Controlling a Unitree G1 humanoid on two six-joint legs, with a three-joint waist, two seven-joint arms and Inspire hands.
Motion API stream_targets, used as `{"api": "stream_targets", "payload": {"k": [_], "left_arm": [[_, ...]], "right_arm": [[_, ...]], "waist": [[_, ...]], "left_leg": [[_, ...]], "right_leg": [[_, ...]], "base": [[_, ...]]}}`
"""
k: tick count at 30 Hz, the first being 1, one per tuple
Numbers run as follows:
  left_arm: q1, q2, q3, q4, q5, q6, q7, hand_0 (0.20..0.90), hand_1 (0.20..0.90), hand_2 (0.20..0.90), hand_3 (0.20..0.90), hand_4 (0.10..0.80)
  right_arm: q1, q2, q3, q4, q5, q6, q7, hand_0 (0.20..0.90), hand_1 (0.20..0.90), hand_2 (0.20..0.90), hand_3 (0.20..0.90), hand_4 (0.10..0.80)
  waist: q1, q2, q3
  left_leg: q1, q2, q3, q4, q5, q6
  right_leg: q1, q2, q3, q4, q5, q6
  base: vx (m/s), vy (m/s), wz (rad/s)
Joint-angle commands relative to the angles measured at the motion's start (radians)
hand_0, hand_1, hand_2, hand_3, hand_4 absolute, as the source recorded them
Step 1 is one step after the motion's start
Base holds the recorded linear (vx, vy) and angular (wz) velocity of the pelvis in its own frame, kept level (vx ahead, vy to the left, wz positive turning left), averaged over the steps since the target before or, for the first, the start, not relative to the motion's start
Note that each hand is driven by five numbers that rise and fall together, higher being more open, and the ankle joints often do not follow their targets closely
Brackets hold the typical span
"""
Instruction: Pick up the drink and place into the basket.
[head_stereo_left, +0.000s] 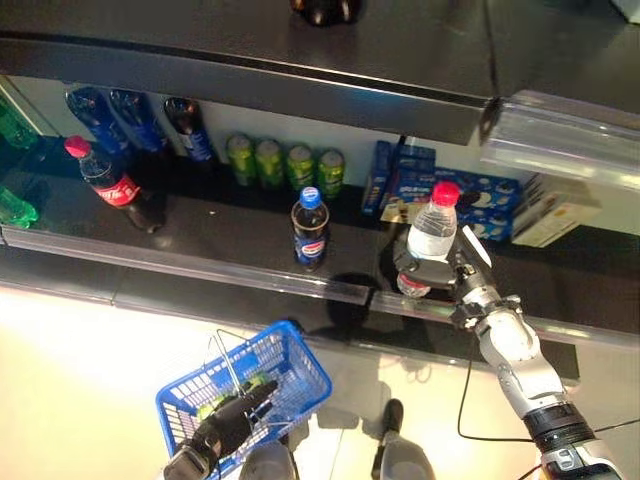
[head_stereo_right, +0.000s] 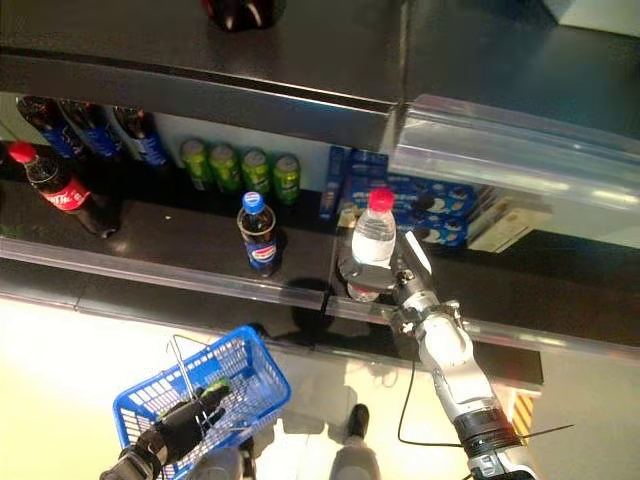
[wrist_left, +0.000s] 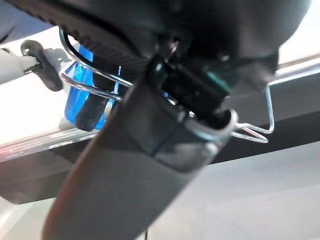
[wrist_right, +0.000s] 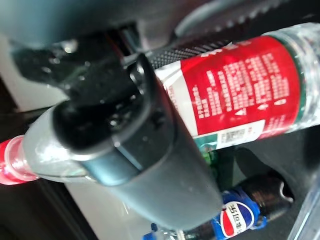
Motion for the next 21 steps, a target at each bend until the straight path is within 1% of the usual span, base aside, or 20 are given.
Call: {"api": "stream_targets", "payload": {"k": [1,4,7,11,15,21], "left_arm": [[0.008,-0.013,-0.046,-0.117,0.008,-0.036,-0.110,0.300,0.300,0.300,0.200,0.100],[0.019,-0.018,-0.040,-0.128,0.011,-0.036,-0.106,0.300,0.300,0.300,0.200,0.100],[0.026,-0.022,-0.036,-0.138,0.005,-0.039,-0.109,0.300,0.300,0.300,0.200,0.100],[0.028,-0.026,-0.026,-0.160,-0.010,-0.043,-0.111,0.300,0.300,0.300,0.200,0.100],[0.020,-0.027,-0.023,-0.184,-0.024,-0.045,-0.117,0.300,0.300,0.300,0.200,0.100],[0.021,-0.031,-0.020,-0.220,-0.064,-0.062,-0.129,0.300,0.300,0.300,0.200,0.100]], "right_arm": [[-0.085,-0.027,-0.064,-0.110,0.040,-0.129,0.031,0.300,0.300,0.300,0.200,0.100],[-0.073,-0.034,-0.071,-0.117,0.050,-0.122,0.052,0.300,0.300,0.300,0.200,0.100],[-0.056,-0.034,-0.072,-0.141,0.049,-0.107,0.058,0.300,0.300,0.300,0.200,0.100],[-0.027,-0.033,-0.078,-0.161,0.042,-0.113,0.072,0.300,0.300,0.300,0.200,0.100],[-0.015,-0.040,-0.082,-0.177,0.052,-0.112,0.077,0.300,0.300,0.300,0.200,0.100],[0.003,-0.035,-0.079,-0.182,0.048,-0.109,0.098,0.300,0.300,0.300,0.200,0.100]], "waist": [[0.026,0.035,-0.167],[0.028,0.031,-0.179],[0.026,0.030,-0.187],[0.028,0.030,-0.195],[0.033,0.032,-0.200],[0.039,0.036,-0.205]], "left_leg": [[-0.030,-0.048,-0.068,-0.058,0.032,0.035],[-0.017,-0.031,-0.053,-0.081,0.054,0.016],[-0.019,-0.017,-0.047,-0.083,0.067,0.001],[-0.041,-0.008,-0.038,-0.083,0.089,-0.016],[-0.058,-0.005,-0.034,-0.083,0.103,-0.018],[-0.061,-0.004,-0.043,-0.083,0.110,-0.019]], "right_leg": [[0.116,0.007,-0.069,0.108,-0.236,0.094],[0.134,0.018,-0.097,0.079,-0.234,0.093],[0.152,0.032,-0.114,0.073,-0.245,0.085],[0.172,0.048,-0.137,0.058,-0.250,0.076],[0.181,0.055,-0.161,0.063,-0.261,0.068],[0.188,0.061,-0.179,0.074,-0.272,0.059]], "base": [[-0.123,-0.121,-0.07],[-0.091,-0.086,-0.01],[-0.076,-0.042,0.03],[-0.093,-0.016,0.12],[-0.089,0.003,0.06],[-0.069,0.024,0.12]]}}
